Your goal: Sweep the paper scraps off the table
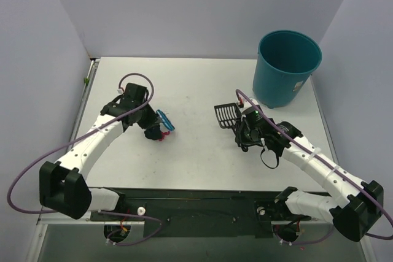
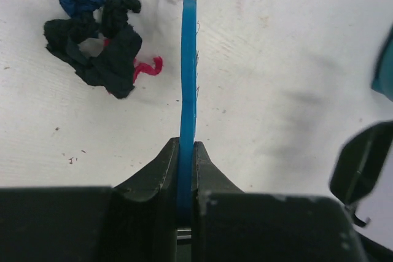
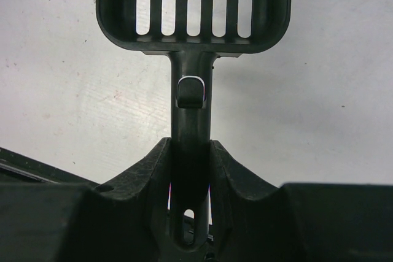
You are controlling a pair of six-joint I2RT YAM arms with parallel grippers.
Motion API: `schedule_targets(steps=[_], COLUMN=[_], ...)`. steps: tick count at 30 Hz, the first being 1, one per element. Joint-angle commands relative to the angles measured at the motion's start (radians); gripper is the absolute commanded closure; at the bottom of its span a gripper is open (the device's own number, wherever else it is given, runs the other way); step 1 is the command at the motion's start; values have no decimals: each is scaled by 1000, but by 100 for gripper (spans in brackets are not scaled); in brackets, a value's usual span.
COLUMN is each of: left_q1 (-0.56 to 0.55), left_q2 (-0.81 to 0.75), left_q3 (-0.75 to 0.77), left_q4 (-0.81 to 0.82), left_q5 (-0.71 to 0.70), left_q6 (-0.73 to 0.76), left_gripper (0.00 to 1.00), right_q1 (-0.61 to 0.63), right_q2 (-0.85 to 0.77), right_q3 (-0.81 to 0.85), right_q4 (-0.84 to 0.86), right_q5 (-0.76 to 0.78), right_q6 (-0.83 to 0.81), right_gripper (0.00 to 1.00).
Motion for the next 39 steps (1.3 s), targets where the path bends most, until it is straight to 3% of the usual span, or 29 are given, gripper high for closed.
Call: schedule_targets(steps=[1,6,11,15,16,18,20,23,27,33,39], left_q1=[21,113,125,125,128,153,167,167,167,170,164], left_q2=[-85,-33,76,180,202,266,320,351,392,498,446], left_q3=[106,248,436,492,493,515,539,495,444,483,375], left_q4=[53,1,-160,-125,-104,-56,0,169,294,182,163], left_q5=[56,152,-96,-172,-163,44,143,219,233,208,121], left_q6=[116,394,668,757,756,711,633,517,405,418,426], left_gripper=[100,100,100,100,100,100,100,100,100,100,100], right_q1=[40,131,240,273,273,282,290,293,294,294,294], right_q2=[33,108,224,304,313,330,332,321,289,257,267], right_q3=[21,69,142,194,211,234,243,244,210,173,178], right_q4=[10,-42,-113,-116,-116,-116,-112,-110,-101,-95,-83], right_q5=[-27,-21,28,25,23,26,36,60,66,79,71], right_q6=[-14,-44,-77,-82,-81,-79,-76,-64,-48,-39,-47], right_gripper=[100,100,100,100,100,100,100,100,100,100,100])
